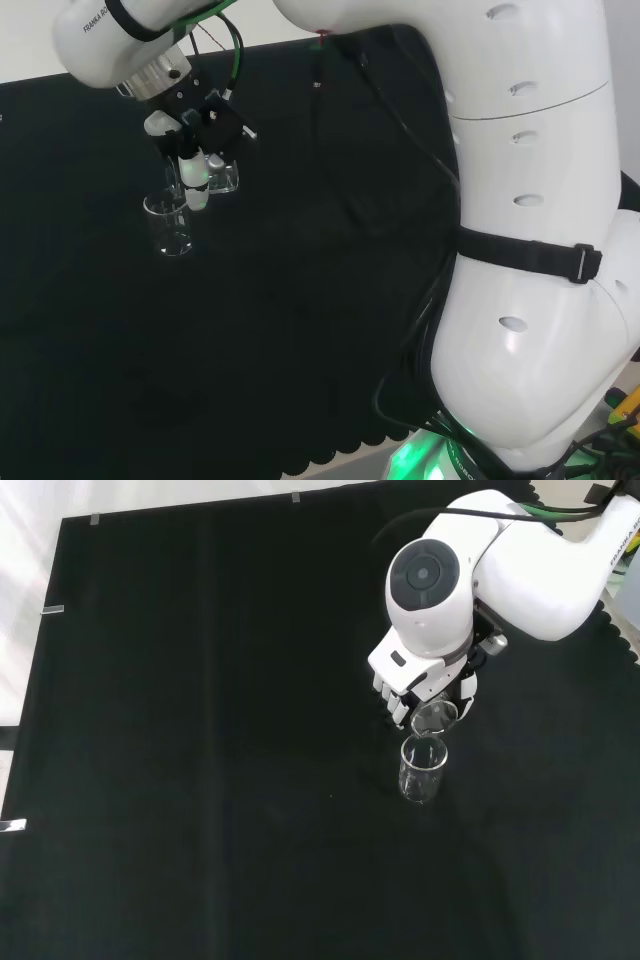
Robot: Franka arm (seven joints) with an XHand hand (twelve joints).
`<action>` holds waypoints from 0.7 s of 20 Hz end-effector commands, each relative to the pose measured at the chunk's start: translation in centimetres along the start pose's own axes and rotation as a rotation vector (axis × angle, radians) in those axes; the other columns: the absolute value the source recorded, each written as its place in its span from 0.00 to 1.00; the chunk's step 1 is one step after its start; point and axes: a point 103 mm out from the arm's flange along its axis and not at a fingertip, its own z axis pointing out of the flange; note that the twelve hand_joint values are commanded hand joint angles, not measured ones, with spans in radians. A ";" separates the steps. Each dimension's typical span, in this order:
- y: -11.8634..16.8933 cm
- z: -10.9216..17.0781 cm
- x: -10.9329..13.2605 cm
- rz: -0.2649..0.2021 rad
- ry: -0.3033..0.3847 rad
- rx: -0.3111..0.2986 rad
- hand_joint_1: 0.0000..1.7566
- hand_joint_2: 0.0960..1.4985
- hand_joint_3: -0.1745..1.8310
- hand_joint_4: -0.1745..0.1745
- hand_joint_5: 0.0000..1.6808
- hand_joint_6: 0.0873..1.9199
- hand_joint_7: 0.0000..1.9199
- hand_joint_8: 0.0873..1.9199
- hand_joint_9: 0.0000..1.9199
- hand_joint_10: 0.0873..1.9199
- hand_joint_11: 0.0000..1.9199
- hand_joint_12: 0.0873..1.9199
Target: Pour the water from the handheld beaker into the one on the table.
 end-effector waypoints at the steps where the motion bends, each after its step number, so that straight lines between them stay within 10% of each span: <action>1: 0.1 -0.3 0.1 0.007 -0.030 0.015 0.82 0.36 0.41 0.00 0.82 0.18 0.79 0.15 0.73 0.14 0.65 0.40; 14: 0.2 -0.6 0.2 0.017 -0.068 0.037 0.82 0.36 0.41 0.00 0.82 0.18 0.79 0.16 0.73 0.13 0.65 0.40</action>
